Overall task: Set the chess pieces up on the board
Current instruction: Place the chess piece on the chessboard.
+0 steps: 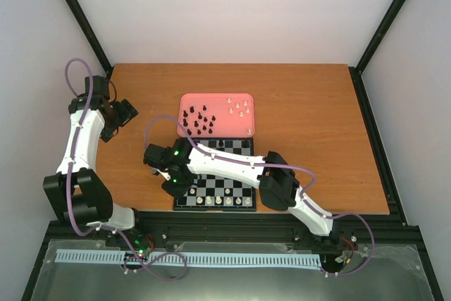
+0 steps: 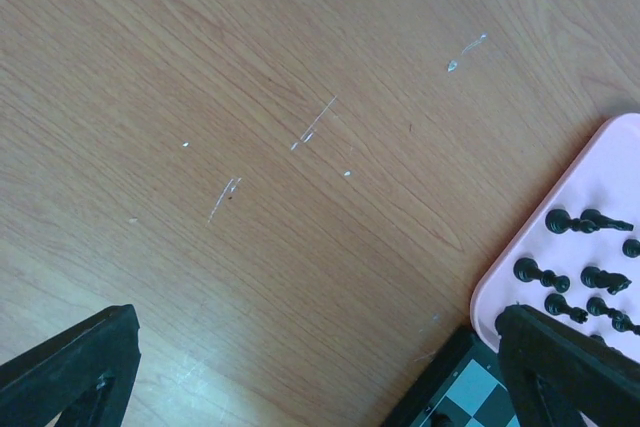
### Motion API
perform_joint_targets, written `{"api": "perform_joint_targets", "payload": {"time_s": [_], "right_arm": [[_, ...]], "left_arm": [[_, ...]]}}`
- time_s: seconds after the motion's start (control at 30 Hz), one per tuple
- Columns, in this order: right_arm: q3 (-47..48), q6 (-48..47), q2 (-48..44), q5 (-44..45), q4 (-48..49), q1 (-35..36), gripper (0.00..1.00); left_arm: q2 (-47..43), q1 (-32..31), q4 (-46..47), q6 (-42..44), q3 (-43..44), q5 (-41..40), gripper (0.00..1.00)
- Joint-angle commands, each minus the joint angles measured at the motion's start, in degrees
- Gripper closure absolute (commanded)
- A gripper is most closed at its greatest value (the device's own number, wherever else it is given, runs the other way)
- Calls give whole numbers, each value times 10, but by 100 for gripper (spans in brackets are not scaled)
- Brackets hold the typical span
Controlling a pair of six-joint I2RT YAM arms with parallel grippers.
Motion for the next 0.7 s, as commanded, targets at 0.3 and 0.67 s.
{"api": "perform_joint_targets", "payload": {"time_s": [0.3,0.67], "right_arm": [[-6,-7,31,-24,-8,10,94],[-2,-21,51,-36,-8,10,93]], "left_arm": [[-26,5,5,-11,-13,-1,0],[-33,5,14,-12,-24,2,0]]}}
